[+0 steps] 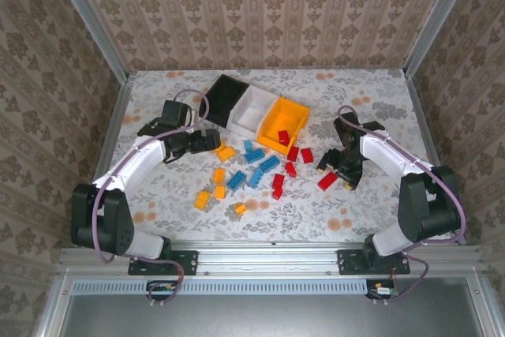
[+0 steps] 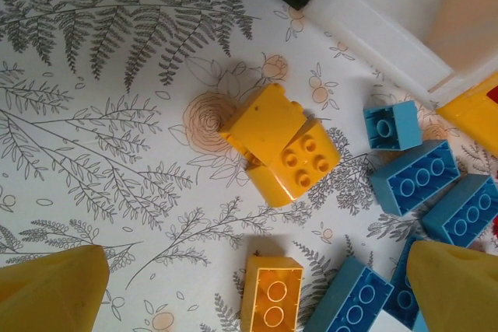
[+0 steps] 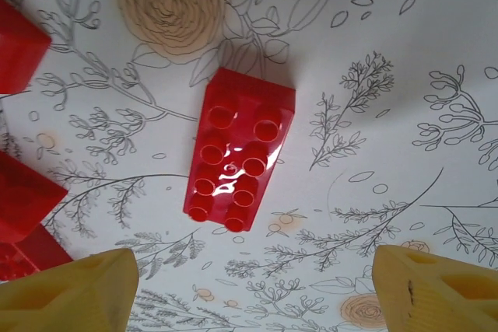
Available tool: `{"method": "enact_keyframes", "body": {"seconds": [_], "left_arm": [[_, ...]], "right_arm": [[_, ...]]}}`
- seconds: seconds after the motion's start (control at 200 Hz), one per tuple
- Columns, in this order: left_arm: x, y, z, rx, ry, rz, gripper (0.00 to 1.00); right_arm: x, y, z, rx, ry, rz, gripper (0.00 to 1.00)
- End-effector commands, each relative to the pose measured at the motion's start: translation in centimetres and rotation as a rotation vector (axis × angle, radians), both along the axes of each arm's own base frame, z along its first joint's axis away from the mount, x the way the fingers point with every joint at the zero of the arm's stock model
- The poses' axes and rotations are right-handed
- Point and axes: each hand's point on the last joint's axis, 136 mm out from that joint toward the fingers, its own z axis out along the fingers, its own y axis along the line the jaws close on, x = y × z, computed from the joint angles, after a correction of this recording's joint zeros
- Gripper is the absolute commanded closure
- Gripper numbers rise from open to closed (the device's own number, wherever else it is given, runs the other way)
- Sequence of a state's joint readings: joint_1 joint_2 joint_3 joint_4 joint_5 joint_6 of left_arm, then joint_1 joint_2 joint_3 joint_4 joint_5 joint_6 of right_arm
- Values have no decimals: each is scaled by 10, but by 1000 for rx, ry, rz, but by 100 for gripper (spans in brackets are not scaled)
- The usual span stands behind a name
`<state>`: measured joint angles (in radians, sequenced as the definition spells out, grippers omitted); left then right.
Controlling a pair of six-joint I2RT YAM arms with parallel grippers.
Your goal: Sort the legos into containers by color
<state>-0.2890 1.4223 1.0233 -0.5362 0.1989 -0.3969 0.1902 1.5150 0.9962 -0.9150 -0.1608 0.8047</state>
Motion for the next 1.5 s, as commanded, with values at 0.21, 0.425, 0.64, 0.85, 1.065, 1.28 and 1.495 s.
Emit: {"method": "enact_keyframes", "body": {"seconds": [0.21,0.425,0.64,0.85,1.065,1.28,1.495], "left_arm": [[1,-2,15,-6,-20,4,0],[-7,6,18,23,-28,12,0],[-13,13,16,31,-28,27,0],[-15,16,15,31,-25,35,0],[-17,15,11,21,-14,38,0],[-17,13,9,4,-5,41,0],[-24,15,10,12,18,32,0]], "right_arm": [[18,8,-34,20,18,-72,25],[14,5,-50,2,50,-68,36],[17,6,-51,8,37,-69,61],[38,8,-18,11,-46,-37,64],[99,25,69,64,-278,24,64],[150,74,93,122,-339,163,65],[187,115,76,138,-321,279,65]]}}
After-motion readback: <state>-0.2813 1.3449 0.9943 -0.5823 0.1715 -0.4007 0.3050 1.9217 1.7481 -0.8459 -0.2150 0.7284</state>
